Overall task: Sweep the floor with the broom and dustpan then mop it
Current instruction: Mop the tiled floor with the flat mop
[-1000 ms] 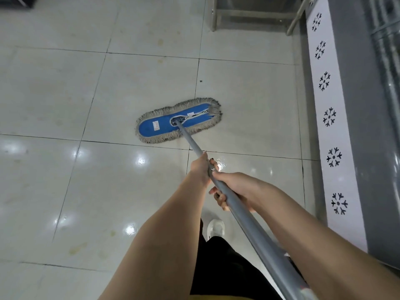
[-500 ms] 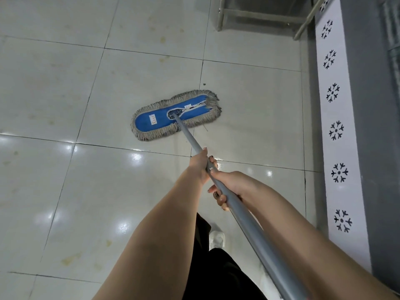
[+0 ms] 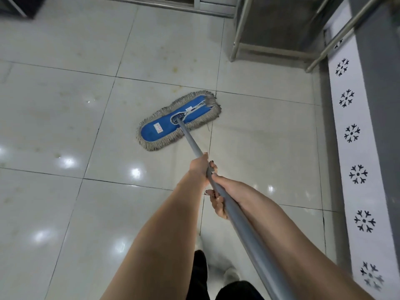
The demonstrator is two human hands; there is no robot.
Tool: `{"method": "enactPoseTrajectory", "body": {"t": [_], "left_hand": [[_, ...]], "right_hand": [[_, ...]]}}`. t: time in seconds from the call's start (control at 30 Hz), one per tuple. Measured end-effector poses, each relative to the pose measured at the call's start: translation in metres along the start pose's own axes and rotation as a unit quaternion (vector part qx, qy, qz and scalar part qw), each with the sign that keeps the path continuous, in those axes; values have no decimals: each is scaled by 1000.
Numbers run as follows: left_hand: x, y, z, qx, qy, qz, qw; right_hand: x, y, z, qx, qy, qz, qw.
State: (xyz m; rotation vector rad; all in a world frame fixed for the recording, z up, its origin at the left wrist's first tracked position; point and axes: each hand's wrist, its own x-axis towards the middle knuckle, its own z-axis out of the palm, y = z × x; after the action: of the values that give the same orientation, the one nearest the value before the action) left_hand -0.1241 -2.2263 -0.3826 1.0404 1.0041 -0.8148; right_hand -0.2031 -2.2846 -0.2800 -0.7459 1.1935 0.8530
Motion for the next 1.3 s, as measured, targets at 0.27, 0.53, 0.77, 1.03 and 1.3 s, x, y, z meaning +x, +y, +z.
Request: {"method": "enactPoseTrajectory", "body": {"t": [0.27,0.53,0.77,1.03,1.3], "left_hand": [[34,92,21,39,-18,-6,999],[86,204,56,86,-6,2,996],[126,310,88,128,6,-1,992],[166,415,103,168,-13,-2,986],[207,531,96,232,-37,-12,972]], "right_hand": [[17,-85,54,-57,26,-8,998],[51,-193,105,-54,7,-14,998],[66,-298,160,-54,-4,10,998],[85,-386,221,-42,-5,15,999],[114,-460,311,-5,-9,6,1000]]}}
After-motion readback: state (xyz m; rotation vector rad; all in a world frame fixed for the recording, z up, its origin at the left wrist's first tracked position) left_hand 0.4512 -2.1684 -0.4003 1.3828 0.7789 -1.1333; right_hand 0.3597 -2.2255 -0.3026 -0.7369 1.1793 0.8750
